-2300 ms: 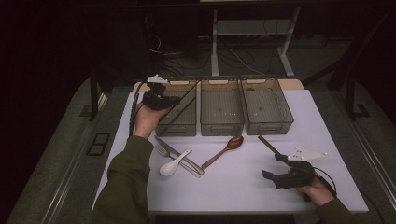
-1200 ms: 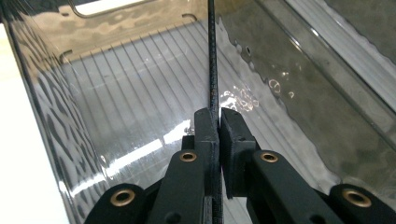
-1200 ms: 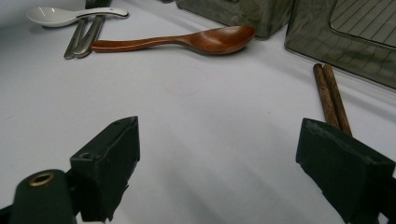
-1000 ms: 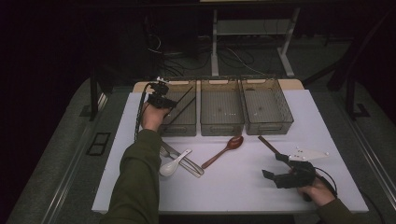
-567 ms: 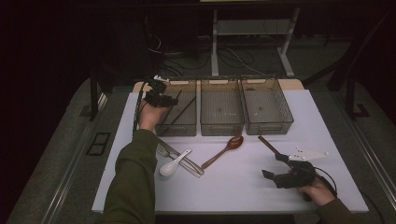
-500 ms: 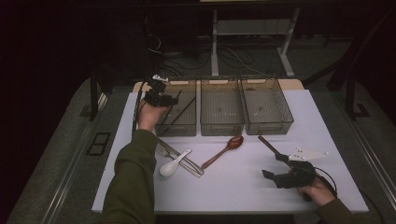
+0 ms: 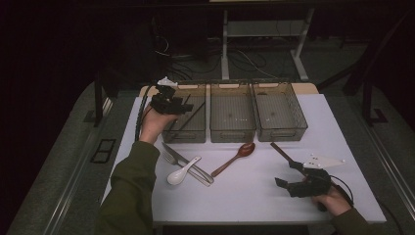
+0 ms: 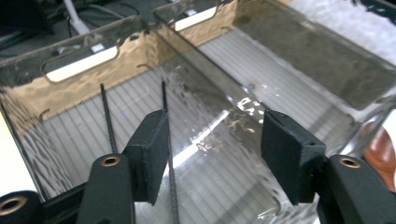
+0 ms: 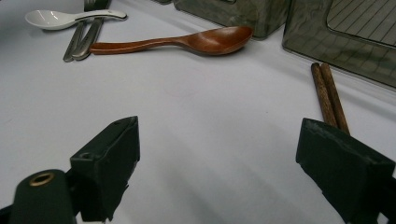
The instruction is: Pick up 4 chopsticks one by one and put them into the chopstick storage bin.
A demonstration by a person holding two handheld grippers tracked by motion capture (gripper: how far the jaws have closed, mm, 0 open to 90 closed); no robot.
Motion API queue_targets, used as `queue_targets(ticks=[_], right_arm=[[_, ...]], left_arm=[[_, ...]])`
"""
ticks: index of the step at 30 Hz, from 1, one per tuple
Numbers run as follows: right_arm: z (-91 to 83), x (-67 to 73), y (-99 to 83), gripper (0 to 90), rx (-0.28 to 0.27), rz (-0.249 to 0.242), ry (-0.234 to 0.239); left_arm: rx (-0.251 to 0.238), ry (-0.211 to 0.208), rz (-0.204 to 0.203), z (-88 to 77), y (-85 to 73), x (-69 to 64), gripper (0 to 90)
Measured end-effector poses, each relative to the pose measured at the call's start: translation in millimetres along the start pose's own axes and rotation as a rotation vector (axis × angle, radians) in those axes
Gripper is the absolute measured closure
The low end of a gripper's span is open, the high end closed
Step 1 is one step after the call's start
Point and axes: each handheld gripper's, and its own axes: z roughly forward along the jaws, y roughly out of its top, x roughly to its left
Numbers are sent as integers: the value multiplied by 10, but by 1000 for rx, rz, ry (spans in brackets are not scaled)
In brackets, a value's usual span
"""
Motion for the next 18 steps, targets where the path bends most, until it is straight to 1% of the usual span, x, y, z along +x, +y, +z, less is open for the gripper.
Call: queue_targets(ticks=[1, 2, 3, 4, 8, 18], right_arm=[[-1, 0, -1, 129, 1, 0, 0], [-1, 0, -2, 129, 0, 1, 0], [-2, 0, -3, 129, 0, 1, -1], [-3, 0, -4, 129, 0, 1, 0], [-5, 3, -6, 129, -1, 0, -1], [2, 0, -7, 129, -1, 2, -4]], left_arm=[[-20, -11, 6, -26, -9, -29, 397], [-21, -16, 7, -47, -16, -48, 393], [-36, -28, 5, -67, -31, -83, 388], [-38, -34, 17, -86, -43, -110, 378], [-53, -62, 31, -137, -99, -230, 343], [-69, -98, 87, -254, -290, -471, 295]])
